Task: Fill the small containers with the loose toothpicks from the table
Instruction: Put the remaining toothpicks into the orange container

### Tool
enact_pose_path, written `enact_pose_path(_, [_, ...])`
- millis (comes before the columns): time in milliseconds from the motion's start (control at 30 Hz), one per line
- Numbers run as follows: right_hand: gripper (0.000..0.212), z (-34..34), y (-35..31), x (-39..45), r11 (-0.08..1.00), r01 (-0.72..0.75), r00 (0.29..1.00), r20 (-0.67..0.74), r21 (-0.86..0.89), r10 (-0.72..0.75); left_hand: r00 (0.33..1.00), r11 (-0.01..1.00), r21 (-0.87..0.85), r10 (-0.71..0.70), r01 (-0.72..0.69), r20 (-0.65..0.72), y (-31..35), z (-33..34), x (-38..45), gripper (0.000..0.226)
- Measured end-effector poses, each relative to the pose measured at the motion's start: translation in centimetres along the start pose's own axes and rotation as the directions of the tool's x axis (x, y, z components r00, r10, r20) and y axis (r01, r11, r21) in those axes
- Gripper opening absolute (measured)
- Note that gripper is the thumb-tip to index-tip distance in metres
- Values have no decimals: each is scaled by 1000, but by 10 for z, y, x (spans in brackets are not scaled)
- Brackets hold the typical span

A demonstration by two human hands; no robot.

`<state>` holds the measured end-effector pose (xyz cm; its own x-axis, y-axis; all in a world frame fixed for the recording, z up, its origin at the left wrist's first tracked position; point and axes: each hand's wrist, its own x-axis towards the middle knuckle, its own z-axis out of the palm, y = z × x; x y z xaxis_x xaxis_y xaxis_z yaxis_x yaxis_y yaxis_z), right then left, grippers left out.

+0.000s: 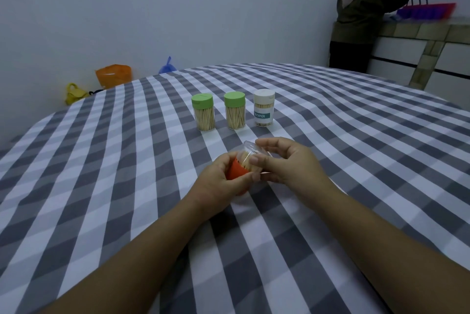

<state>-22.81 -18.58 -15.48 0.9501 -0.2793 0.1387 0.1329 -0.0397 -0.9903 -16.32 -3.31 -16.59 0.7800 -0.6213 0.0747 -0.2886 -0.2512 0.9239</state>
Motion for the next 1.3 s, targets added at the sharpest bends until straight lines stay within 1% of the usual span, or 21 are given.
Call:
enact_pose_path(100, [34,2,-2,-3,997,57,998,6,-50,-57,997,999,28,47,-45,-56,-4,0,0,55])
enact_pose_path(200, [33,2,-4,-4,991,93,996,4,-91,-93,991,992,100,85,-74,-107,-4,1,-1,50])
enact_pose_path(333, [31,2,-3,-3,994,65,998,-10,-93,-66,992,984,153,99,-86,-78,-3,2,-1,40])
enact_pose_path(433, [34,2,-3,-3,993,54,998,-11,-108,-56,992,981,171,106,-92,-75,-2,2,-1,38])
enact_pose_path(533, [35,2,-4,-4,991,69,998,1,-113,-70,991,979,176,113,-98,-77,-3,1,-1,41])
enact_pose_path(600, [35,2,-4,-4,986,93,996,13,-138,-92,991,979,176,114,-99,-74,-5,-1,0,53])
enact_pose_path(667, [36,3,-4,-5,978,118,993,27,-174,-115,991,984,148,113,-100,-78,-7,-1,1,67])
enact_pose_path(700, [36,4,-5,-5,975,129,992,35,-182,-124,989,987,122,117,-106,-89,-7,-1,2,69])
enact_pose_path(833, [38,7,-4,-6,966,165,986,63,-199,-155,983,989,75,133,-124,-130,-11,0,3,67])
enact_pose_path(900, [38,8,-4,-7,948,217,976,70,-231,-206,982,989,59,139,-132,-131,-13,0,4,62])
enact_pose_path(1000, [39,9,-3,-7,901,274,962,81,-337,-262,984,991,16,136,-135,-113,-13,1,4,68])
enact_pose_path(1167, [40,8,-2,-6,861,306,951,96,-407,-293,989,992,-39,118,-122,-88,-14,0,4,80])
enact_pose_path(1300, [37,7,-1,-4,799,323,945,121,-508,-305,991,991,-69,110,-116,-81,-15,1,4,77])
